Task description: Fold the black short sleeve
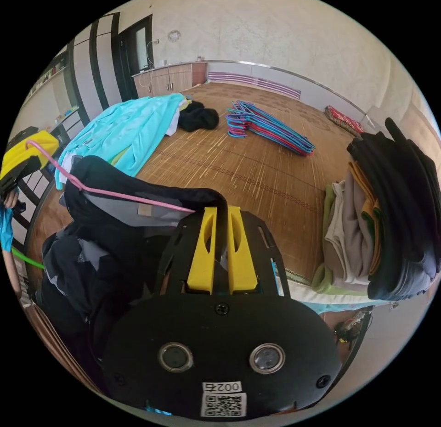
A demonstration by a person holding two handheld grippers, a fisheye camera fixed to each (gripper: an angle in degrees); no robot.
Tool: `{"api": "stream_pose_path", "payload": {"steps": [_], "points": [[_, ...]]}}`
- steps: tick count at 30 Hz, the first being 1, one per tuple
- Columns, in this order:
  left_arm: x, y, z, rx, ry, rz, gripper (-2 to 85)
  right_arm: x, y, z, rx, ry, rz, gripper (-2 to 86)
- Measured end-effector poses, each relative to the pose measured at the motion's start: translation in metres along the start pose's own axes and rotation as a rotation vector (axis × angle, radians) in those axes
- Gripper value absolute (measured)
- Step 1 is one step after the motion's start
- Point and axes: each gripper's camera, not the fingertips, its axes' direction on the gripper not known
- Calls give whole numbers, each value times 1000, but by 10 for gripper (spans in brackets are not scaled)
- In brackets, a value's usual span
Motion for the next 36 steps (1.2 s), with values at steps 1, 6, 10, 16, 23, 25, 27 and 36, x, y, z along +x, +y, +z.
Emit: {"api": "stream_pose_path", "payload": {"steps": [1, 6, 10, 16, 23, 25, 27, 36], "points": [[0, 1, 1, 0, 3, 3, -9, 1, 0, 1, -1, 4, 10, 43], [4, 3, 4, -1, -16, 29, -9, 7, -4, 3, -25, 22, 70, 39], [-1, 5, 8, -3, 39, 55, -9, 2, -3, -11, 39, -76, 26, 36], [-19, 13, 12, 21, 164, -2, -5, -13, -8, -29, 112, -159, -67, 44], [-18, 24, 5, 45, 141, 10, -5, -13, -14, -2, -19, 71, -37, 1], [-19, 28, 2, 42, 112, 7, -6, -7, -10, 2, -29, 72, -21, -3], [-20, 31, 2, 38, 92, 5, -7, 2, -3, -1, -5, 28, 2, -5], [-20, 38, -4, 26, 5, -26, -9, 21, 21, -23, 53, -24, 23, 12]]}}
